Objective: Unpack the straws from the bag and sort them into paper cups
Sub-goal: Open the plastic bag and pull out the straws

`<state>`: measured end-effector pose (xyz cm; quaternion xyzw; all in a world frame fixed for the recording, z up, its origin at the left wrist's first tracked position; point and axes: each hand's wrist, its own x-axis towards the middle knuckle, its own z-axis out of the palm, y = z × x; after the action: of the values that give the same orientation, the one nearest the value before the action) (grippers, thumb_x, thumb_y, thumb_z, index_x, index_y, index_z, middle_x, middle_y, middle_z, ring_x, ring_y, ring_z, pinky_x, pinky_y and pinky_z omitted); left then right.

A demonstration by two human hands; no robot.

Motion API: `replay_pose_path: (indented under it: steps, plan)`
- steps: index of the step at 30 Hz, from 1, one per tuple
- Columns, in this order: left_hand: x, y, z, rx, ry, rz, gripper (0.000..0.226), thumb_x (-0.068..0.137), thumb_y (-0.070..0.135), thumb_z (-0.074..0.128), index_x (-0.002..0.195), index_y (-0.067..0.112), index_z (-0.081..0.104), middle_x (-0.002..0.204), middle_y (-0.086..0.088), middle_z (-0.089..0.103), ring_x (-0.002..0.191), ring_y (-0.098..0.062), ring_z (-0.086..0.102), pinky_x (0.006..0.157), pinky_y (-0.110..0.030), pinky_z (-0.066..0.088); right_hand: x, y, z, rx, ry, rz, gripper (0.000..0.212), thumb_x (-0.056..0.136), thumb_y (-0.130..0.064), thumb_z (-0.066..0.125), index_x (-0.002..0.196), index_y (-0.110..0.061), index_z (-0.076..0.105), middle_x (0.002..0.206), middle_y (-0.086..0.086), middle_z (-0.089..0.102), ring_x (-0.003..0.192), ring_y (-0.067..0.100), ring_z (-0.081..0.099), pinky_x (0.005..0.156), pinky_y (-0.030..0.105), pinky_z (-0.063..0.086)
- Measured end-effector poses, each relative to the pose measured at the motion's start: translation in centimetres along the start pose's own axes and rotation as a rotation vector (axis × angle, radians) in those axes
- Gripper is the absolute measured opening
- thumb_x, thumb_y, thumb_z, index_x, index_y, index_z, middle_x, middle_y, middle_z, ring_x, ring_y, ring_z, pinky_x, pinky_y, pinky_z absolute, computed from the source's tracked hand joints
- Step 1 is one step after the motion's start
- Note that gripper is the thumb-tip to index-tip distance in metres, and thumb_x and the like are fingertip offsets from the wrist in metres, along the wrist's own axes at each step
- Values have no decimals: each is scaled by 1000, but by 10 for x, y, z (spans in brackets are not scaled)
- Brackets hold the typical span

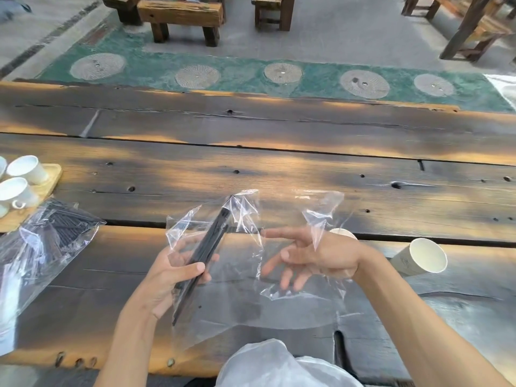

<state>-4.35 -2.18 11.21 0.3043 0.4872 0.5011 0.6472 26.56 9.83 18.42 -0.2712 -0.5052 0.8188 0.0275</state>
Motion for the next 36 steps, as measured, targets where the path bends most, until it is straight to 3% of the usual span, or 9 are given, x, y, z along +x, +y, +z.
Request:
replay_pose_path:
  steps: [4,10,13,15,19,25,28,32,36]
  plan:
    - [-2,5,5,-17,-9,2,77,60,18,96,128,9,62,105,-30,71,70,-28,70,66,-32,59,3,4,14,204,-50,-23,55,100,0,51,151,-14,35,144,20,53,129,44,53,99,53,51]
    - [-5,12,12,-4,-64,31,58,65,17,93,118,13,70,101,-23,72,67,-26,69,63,-31,57,13,9,29,413,-126,-164,46,99,5,44,145,2,41,159,18,33,144,43,34,112,69,24]
    - [-5,14,17,33,-112,22,64,73,14,88,128,-1,60,95,-16,73,70,-25,68,65,-30,56,16,7,37,454,-195,-160,42,95,-13,59,134,0,48,147,16,52,131,40,52,101,57,48]
    - [-6,14,21,42,-126,20,61,76,13,86,129,-2,59,98,-16,73,72,-26,67,67,-31,56,19,4,42,331,-170,-127,37,101,-21,48,135,-7,45,127,10,67,111,31,68,89,43,58]
    - [-6,15,29,13,-112,16,54,76,12,86,121,-5,63,84,-13,72,67,-23,66,63,-28,56,34,11,53,155,82,-96,32,103,8,31,124,-3,52,91,0,74,82,8,73,75,22,58]
    - [-5,18,33,60,-99,-1,47,77,10,84,120,-2,67,94,-21,69,71,-25,67,64,-33,57,33,18,47,86,150,-123,34,100,-15,48,134,-13,53,96,10,74,67,22,75,45,23,55]
    - [-6,17,34,18,-78,-13,46,75,7,84,118,-1,69,102,-22,71,72,-25,69,63,-33,57,34,16,50,-24,211,-36,40,101,-20,46,131,6,49,83,2,77,58,17,73,39,20,50]
    - [-5,17,39,18,-119,-24,56,75,8,85,126,-1,64,123,-32,65,91,-34,68,74,-39,59,38,12,57,-44,285,-48,29,104,-2,40,130,8,48,66,-3,71,46,9,63,38,17,46]
    - [-1,17,45,39,-8,-101,94,63,31,95,138,-3,51,134,-31,59,118,-42,61,94,-56,53,41,13,62,137,415,-150,24,92,-10,69,112,-1,61,89,22,66,54,19,60,39,22,43]
